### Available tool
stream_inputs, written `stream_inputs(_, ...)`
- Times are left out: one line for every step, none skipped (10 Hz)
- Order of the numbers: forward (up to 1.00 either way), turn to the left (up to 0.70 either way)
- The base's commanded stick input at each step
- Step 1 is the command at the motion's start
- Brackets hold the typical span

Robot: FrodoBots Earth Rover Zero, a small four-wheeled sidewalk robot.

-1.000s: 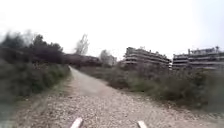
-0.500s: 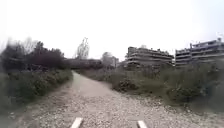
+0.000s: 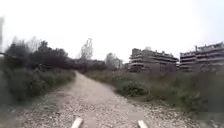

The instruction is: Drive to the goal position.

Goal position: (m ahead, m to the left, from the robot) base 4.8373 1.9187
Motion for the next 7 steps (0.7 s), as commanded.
stream_inputs(0.70,0.00)
stream_inputs(0.70,0.00)
stream_inputs(0.70,0.00)
stream_inputs(0.70,0.00)
stream_inputs(0.70,0.00)
stream_inputs(0.70,0.00)
stream_inputs(0.70,0.00)
